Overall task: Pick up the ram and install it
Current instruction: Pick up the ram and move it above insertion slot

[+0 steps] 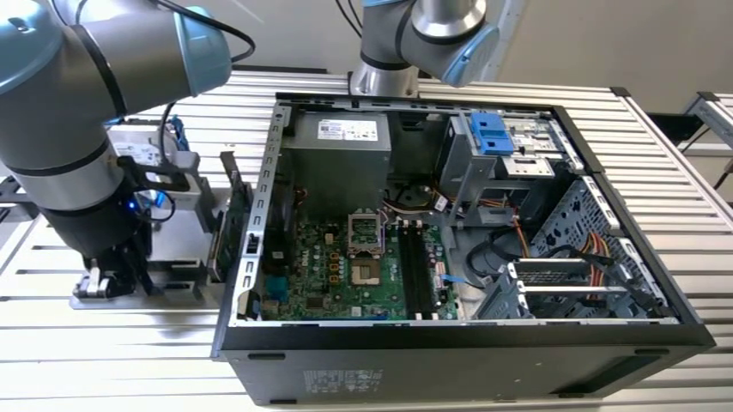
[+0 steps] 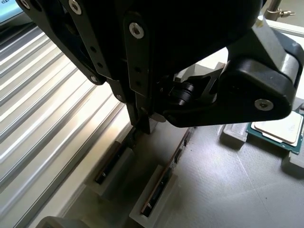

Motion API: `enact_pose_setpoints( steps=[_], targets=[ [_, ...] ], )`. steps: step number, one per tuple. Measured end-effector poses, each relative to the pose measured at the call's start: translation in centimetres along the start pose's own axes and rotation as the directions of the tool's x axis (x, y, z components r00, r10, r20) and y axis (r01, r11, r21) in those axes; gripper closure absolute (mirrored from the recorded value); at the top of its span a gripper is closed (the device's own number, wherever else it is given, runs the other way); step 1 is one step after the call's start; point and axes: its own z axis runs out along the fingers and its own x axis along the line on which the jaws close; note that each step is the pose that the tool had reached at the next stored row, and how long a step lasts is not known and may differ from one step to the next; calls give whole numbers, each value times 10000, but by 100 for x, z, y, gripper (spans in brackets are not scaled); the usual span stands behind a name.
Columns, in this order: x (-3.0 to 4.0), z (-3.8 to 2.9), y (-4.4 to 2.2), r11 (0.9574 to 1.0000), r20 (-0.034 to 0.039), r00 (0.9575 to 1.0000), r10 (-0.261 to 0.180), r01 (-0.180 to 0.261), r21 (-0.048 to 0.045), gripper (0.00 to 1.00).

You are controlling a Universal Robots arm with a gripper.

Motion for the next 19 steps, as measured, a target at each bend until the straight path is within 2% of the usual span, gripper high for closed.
enact_pose_setpoints(
  steps=[19],
  targets=[
    [12, -153, 4, 10000, 0, 10000, 0, 0, 1, 100]
  ],
)
